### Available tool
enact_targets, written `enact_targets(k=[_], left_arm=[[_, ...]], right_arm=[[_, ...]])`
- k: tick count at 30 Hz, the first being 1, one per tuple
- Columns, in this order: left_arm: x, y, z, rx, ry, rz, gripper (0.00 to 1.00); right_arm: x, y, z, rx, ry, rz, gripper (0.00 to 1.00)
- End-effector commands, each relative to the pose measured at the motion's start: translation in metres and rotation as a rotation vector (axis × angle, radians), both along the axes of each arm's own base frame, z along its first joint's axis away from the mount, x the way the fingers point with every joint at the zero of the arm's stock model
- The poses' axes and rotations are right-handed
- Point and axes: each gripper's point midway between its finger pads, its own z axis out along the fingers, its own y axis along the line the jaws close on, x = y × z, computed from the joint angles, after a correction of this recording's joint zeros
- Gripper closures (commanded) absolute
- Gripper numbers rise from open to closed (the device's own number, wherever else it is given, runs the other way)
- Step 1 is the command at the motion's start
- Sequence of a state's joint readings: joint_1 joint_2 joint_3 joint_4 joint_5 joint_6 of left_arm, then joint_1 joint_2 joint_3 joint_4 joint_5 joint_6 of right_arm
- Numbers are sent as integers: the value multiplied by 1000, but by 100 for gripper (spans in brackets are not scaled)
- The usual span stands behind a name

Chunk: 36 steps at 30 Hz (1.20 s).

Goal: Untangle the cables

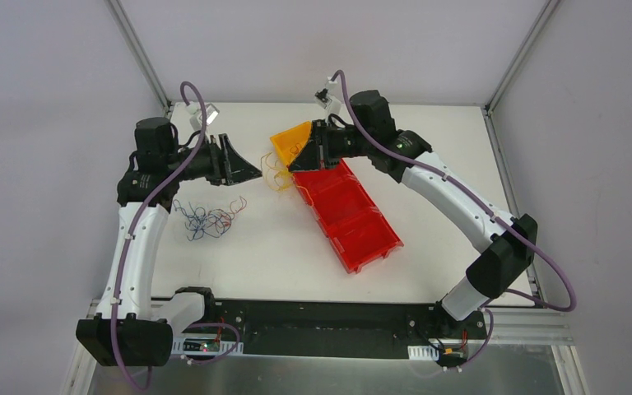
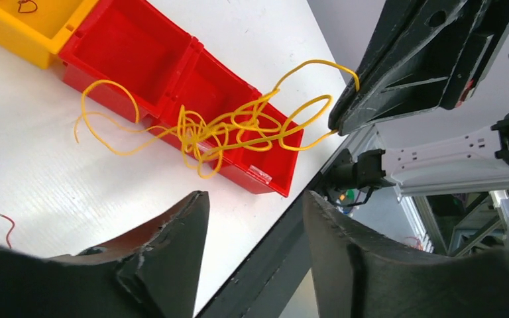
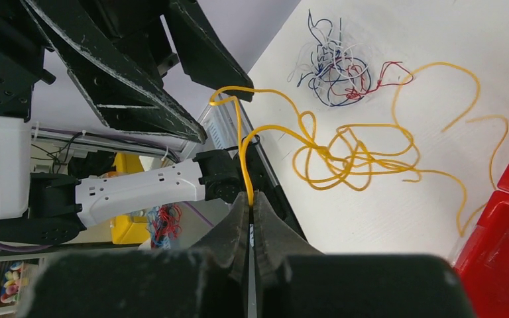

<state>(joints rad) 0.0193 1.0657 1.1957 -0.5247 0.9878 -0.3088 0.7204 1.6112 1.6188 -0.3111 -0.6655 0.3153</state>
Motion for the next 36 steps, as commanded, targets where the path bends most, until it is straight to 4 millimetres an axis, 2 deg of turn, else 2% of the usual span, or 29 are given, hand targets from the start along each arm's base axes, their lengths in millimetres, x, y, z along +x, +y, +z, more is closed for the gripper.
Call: enact_targets(k=[1,3,10,14,19,22,27,36], left_arm=[[2,-1,7,36,-63,-12,38],[0,-6,1,53,-68,-38,31],[-8,-2,-23,141,-188,-75,21],[-25,4,-37,229,-357,-112,18],[-43,8,-58,263,-404,-144,14],[-49,8,-71,316,-503,-210,11],[-39,13,-79,446,-672,-281,9],[-11,3,-66,603,-919,-329,15]], right_arm=[[-12,2,22,67,0,52,100],[-14,4,26,79,2,63,100],[-22,3,57,136,-21,94,100],[-28,2,69,158,-30,121,100],[-29,2,76,170,-37,128,100],[-30,3,82,184,-34,138,100],[-31,5,89,200,-30,147,100],[-35,12,100,255,39,191,100]])
